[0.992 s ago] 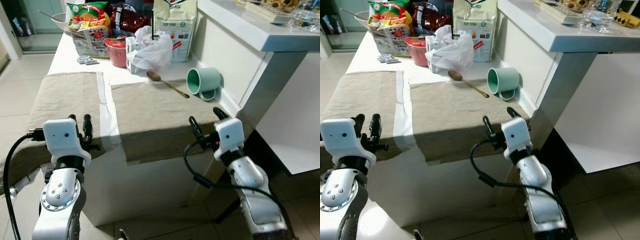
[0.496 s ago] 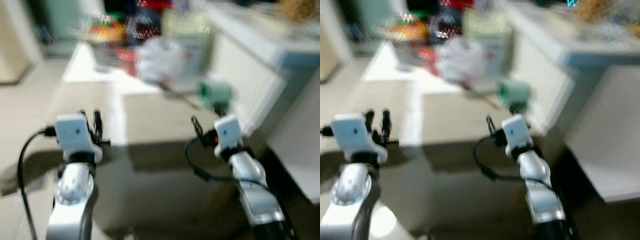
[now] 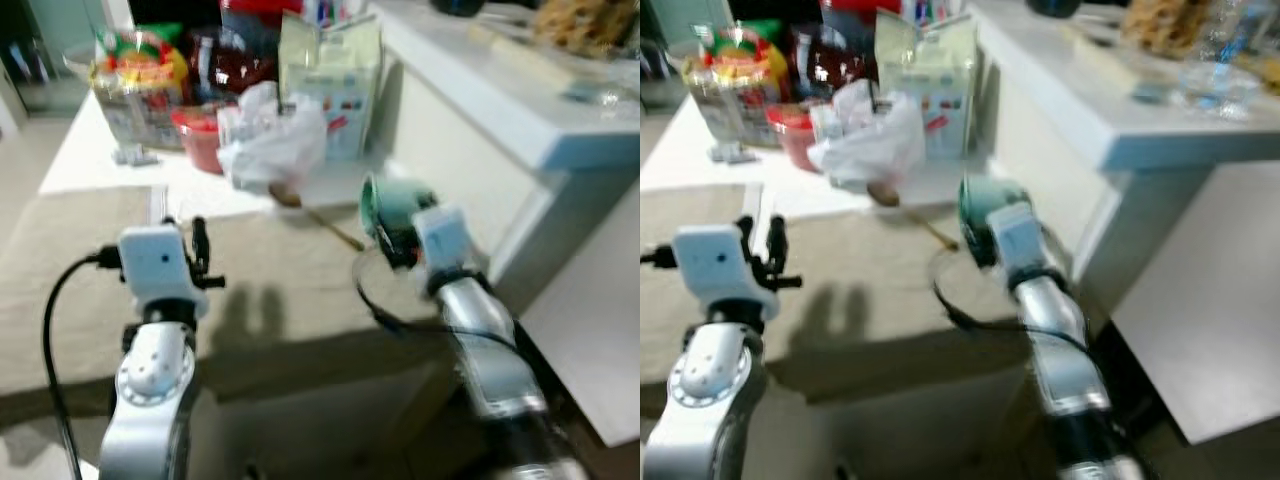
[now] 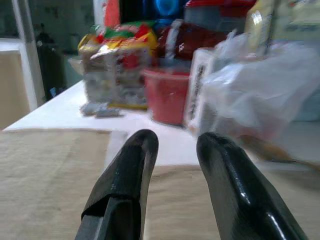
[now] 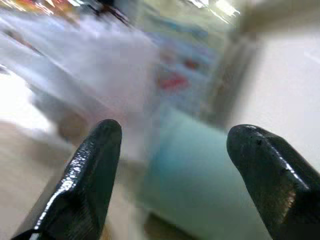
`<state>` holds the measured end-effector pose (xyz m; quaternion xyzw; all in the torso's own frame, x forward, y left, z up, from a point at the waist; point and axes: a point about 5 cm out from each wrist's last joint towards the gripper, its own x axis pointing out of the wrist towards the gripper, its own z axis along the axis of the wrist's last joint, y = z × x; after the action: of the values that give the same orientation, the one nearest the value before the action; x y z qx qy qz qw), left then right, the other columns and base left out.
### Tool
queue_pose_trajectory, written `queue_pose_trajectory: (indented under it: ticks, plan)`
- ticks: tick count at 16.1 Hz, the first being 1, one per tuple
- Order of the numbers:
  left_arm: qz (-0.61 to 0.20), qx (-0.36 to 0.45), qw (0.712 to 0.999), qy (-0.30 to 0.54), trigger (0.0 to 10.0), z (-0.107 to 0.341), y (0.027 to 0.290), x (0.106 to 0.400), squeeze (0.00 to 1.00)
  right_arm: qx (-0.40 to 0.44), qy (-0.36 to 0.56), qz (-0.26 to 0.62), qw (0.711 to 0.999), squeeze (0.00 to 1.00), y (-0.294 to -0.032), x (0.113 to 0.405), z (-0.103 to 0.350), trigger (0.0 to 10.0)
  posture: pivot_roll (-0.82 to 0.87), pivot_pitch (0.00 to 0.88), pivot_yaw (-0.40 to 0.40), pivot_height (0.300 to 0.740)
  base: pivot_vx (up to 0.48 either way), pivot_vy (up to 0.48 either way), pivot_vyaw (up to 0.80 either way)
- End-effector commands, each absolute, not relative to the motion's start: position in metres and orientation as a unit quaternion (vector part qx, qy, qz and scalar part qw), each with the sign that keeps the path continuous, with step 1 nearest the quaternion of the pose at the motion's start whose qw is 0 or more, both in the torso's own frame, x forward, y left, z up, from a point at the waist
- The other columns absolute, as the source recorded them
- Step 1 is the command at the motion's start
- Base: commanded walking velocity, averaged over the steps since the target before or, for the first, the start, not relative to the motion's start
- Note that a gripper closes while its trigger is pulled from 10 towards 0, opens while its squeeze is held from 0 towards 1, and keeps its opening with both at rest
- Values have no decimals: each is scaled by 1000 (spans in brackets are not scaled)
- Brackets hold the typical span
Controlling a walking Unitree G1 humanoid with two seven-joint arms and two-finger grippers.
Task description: Setting the table
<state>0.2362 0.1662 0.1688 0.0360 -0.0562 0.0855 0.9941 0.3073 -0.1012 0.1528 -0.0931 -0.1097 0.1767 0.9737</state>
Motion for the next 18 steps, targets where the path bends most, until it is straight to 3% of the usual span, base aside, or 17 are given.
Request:
queue_pose_trajectory:
  ticks: [1,5,13,16,17,18]
  plan:
    - [85,40,994,-48,10000,166,166,236,0,-91,-108,174,975,0,-102,309,156,10000,24,0,-48,740,0,0,0]
    - [88,42,994,-48,10000,167,168,236,0,-72,-104,175,976,0,-95,318,162,10000,36,0,-48,740,0,0,0]
    - [87,56,994,-43,10000,171,175,233,0,-56,-49,127,989,0,-71,388,192,10000,93,8,-22,740,0,0,0]
    - [88,64,993,-44,10000,173,179,235,0,-36,-10,151,988,0,-41,399,206,10000,107,4,-20,740,0,0,0]
    - [89,65,993,-45,10000,174,180,237,0,-43,3,162,986,0,-35,401,208,8275,106,4,-23,740,0,0,0]
    - [89,65,993,-47,10000,175,180,238,0,-57,12,172,983,0,-30,403,213,10000,100,4,-29,740,0,0,0]
